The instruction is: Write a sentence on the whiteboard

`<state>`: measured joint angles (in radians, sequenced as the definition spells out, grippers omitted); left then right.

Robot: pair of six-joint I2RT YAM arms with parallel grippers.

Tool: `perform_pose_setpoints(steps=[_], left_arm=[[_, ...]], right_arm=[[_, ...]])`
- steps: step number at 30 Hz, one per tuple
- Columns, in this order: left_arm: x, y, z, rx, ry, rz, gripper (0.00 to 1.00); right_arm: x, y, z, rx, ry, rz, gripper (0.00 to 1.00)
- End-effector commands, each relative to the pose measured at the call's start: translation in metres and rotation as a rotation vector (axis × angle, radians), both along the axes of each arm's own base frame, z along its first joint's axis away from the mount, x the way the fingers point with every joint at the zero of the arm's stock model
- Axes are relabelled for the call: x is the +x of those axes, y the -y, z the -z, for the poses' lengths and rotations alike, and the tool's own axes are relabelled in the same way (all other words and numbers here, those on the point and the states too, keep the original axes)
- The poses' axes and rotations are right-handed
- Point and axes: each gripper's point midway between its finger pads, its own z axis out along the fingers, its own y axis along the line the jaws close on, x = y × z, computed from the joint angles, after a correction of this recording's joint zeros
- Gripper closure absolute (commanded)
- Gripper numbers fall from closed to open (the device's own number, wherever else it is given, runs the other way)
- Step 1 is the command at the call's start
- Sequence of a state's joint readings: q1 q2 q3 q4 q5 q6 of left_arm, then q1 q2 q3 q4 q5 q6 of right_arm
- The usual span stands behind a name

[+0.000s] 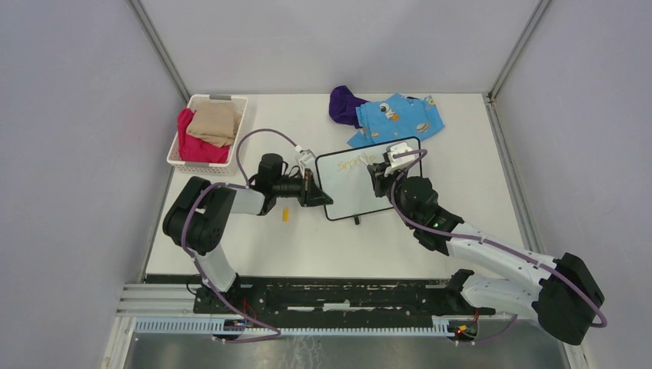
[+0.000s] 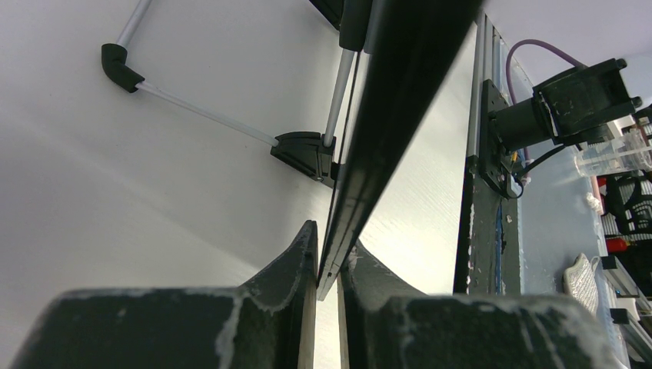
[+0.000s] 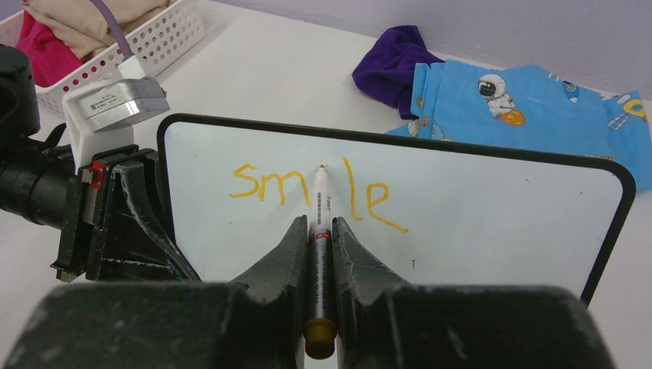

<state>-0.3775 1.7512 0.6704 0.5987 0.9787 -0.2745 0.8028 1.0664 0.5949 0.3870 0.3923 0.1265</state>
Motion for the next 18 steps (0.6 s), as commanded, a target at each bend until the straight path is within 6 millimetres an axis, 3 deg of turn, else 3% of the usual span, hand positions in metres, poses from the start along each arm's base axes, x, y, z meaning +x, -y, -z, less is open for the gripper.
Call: perform_pose_setpoints(steps=[1,7,13,15,18], left_arm=[[0.003,-0.004,0.012,0.057,-0.002,-0.029,0.98],[0.003,-0.004,0.012,0.059,-0.003,-0.03,0.98],[0.003,-0.004,0.011,0.057,-0.001,-0.028,0.98],[0.003,-0.004,0.011,0.058,-0.001,-0.028,0.98],[0.003,-0.004,0.011,0.057,0.001,-0.029,0.98]], right_arm=[[0.005,0.003,-0.022,0.037,0.037,0.037,1.0],[-0.003,0.004,-0.028,0.062,0.043,0.007,1.0],[-0.023,0.0,-0.064,0.169,0.1,-0.089,1.0],[-0.025,0.008,-0.068,0.168,0.108,-0.064,1.0],[-0.023,0.031,-0.057,0.13,0.098,0.036,1.0]])
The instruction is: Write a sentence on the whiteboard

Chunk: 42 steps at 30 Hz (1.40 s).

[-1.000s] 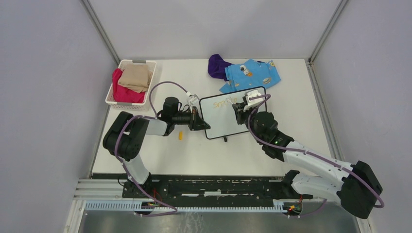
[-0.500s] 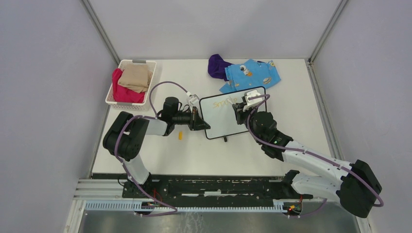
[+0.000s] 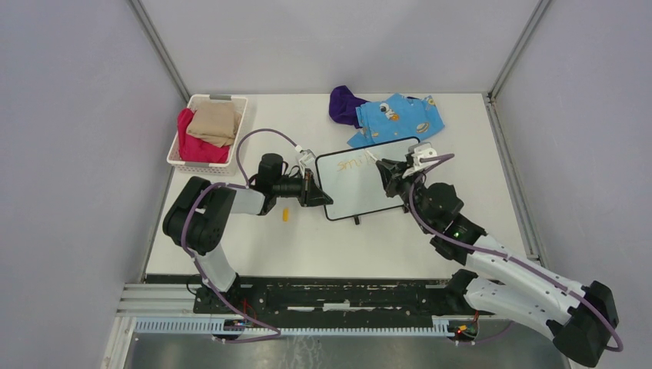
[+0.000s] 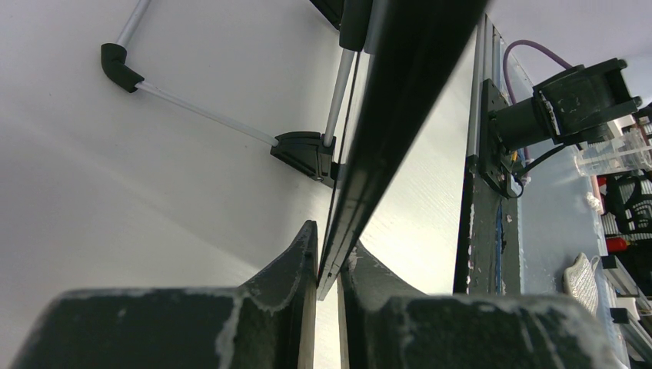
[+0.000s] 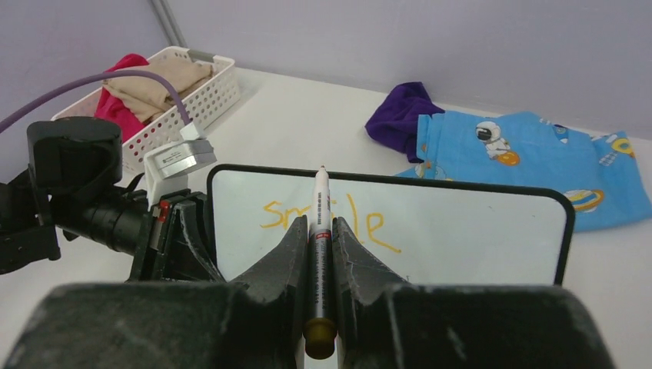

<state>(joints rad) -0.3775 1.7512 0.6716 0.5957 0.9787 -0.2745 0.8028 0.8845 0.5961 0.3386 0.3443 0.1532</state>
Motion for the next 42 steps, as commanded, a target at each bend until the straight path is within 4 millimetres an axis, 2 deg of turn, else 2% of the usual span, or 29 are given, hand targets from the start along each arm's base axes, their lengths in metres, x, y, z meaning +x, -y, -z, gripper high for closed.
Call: perform_pose_setpoints(steps=[1,3,6,11,19,28,35,42], left_arm=[[0.003,-0.004,0.011,0.057,0.001,-0.028,0.98],[0.003,-0.004,0.012,0.06,0.002,-0.026,0.98],[0.002,-0.004,0.014,0.064,-0.003,-0.027,0.98],[0.002,-0.004,0.014,0.066,-0.005,-0.025,0.98],[0.0,-0.003,0.018,0.079,-0.006,-0.018,0.98],[0.0,-0.003,0.017,0.078,-0.003,-0.018,0.98],[0.0,-0.003,0.017,0.079,-0.004,-0.018,0.98],[0.0,-0.003,0.017,0.08,-0.005,-0.017,0.98]], right_arm=[[0.001,0.03,0.0,0.003,0.0,0.126,1.0],[0.002,0.048,0.013,-0.014,-0.02,0.208,1.0],[-0.001,0.064,0.033,-0.025,-0.042,0.266,1.0],[0.002,0.063,0.047,-0.037,-0.065,0.26,1.0],[0.01,0.055,0.04,-0.011,-0.058,0.234,1.0],[0.017,0.05,0.042,-0.015,-0.064,0.228,1.0],[0.019,0.047,0.034,0.002,-0.048,0.218,1.0],[0.02,0.049,0.046,-0.023,-0.074,0.228,1.0]])
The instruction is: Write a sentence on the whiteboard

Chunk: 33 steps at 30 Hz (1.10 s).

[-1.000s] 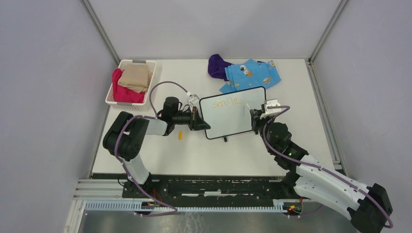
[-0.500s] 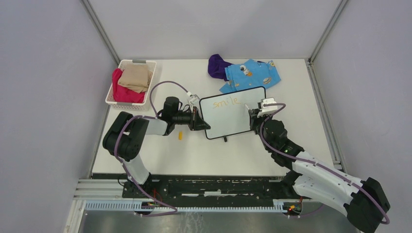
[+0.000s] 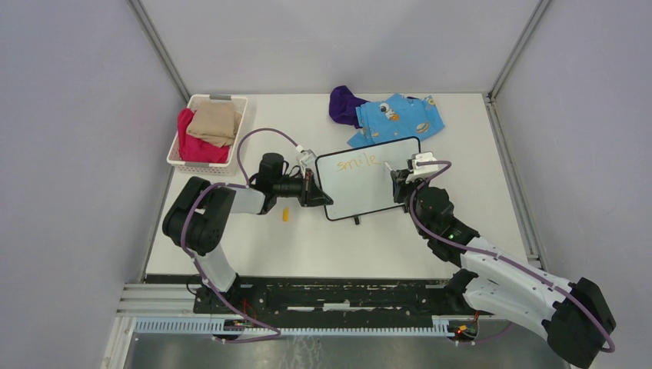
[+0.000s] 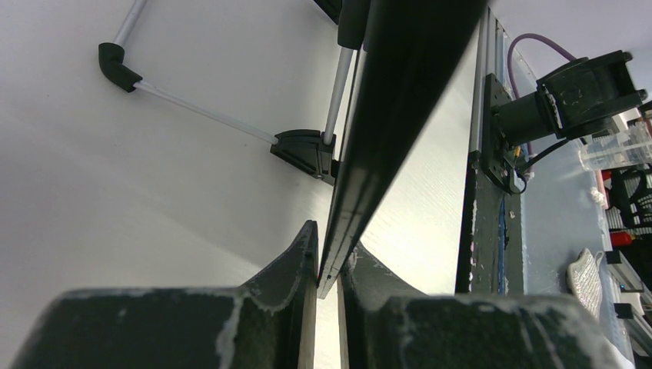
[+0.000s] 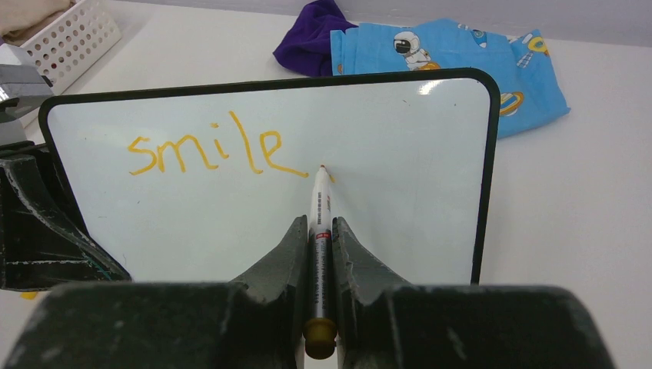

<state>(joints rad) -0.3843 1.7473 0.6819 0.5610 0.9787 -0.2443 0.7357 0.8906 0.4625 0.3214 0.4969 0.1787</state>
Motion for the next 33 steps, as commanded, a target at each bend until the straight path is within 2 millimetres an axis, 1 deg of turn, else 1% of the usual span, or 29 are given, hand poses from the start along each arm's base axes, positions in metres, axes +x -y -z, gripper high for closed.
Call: perform_pose_setpoints(steps=[1,8,16,20,22,23,25,29,33], left_arm=[[0.002,-0.004,0.015,0.067,-0.012,-0.033,0.98],[0.002,-0.003,0.015,0.067,-0.013,-0.031,0.98],[0.002,-0.003,0.015,0.067,-0.012,-0.031,0.98],[0.001,-0.003,0.016,0.068,-0.016,-0.031,0.98],[0.002,-0.003,0.015,0.066,-0.013,-0.031,0.98],[0.002,-0.003,0.015,0.067,-0.014,-0.032,0.98],[0.002,-0.004,0.015,0.067,-0.012,-0.032,0.98],[0.001,-0.003,0.015,0.067,-0.013,-0.031,0.98],[0.002,-0.003,0.015,0.068,-0.01,-0.03,0.98]], right_arm=[[0.005,-0.001,-0.022,0.057,0.046,0.012,1.0],[0.002,0.004,-0.008,0.037,0.009,0.026,1.0],[-0.003,0.005,0.008,0.023,-0.03,0.015,1.0],[-0.005,0.001,0.012,0.02,-0.045,-0.012,1.0],[-0.008,-0.003,0.011,0.026,-0.047,-0.039,1.0],[-0.009,-0.006,0.009,0.034,-0.045,-0.058,1.0],[-0.014,-0.012,-0.002,0.061,-0.018,-0.106,1.0],[-0.026,-0.018,-0.037,0.127,0.071,-0.185,1.0],[-0.034,-0.02,-0.067,0.149,0.135,-0.231,1.0]])
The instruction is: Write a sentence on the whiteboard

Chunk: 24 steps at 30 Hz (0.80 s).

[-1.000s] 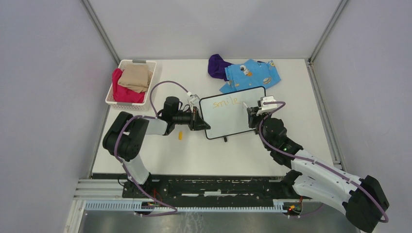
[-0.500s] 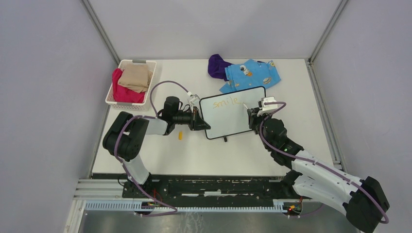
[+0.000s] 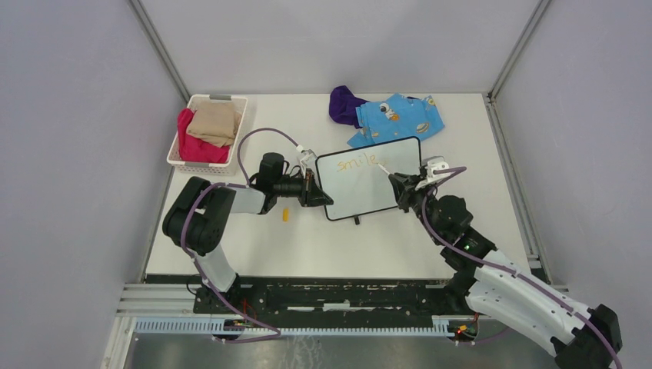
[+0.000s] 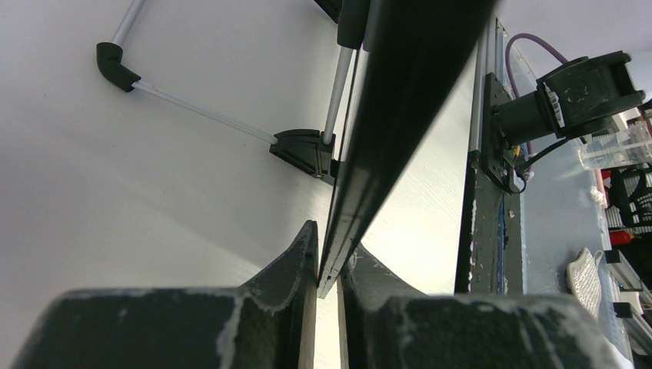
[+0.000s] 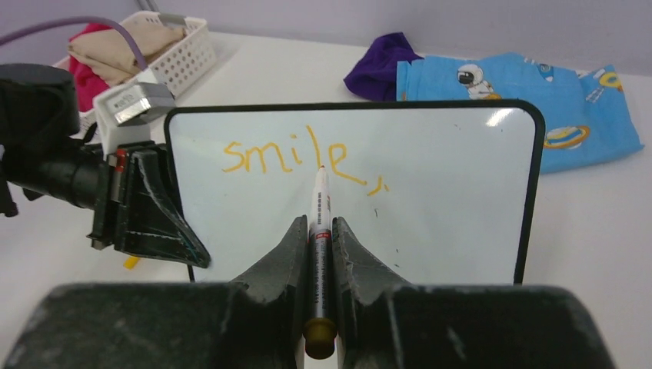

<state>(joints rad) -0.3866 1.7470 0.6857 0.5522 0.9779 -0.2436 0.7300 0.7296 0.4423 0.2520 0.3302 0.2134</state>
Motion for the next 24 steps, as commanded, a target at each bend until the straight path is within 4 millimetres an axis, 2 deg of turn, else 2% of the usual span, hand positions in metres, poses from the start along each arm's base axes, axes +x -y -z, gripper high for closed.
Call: perform_pose_setpoints(steps=[1,4,7,12,19,24], left_arm=[[0.002,-0.004,0.016,0.068,-0.009,-0.031,0.98],[0.002,-0.004,0.016,0.067,-0.008,-0.032,0.98],[0.002,-0.004,0.017,0.071,-0.011,-0.03,0.98],[0.002,-0.005,0.018,0.075,-0.011,-0.031,0.98],[0.001,-0.005,0.02,0.08,-0.019,-0.029,0.98],[0.002,-0.005,0.022,0.085,-0.024,-0.032,0.98]], right_arm=[[-0.01,-0.008,-0.051,0.065,0.108,-0.076,1.0],[-0.016,-0.013,-0.059,0.054,0.125,-0.092,1.0],[-0.023,-0.023,-0.055,0.006,0.127,-0.094,1.0],[-0.04,-0.045,-0.03,-0.121,0.112,-0.09,1.0],[-0.058,-0.054,0.028,-0.299,0.102,-0.031,1.0],[-0.058,-0.061,0.044,-0.304,0.073,-0.029,1.0]])
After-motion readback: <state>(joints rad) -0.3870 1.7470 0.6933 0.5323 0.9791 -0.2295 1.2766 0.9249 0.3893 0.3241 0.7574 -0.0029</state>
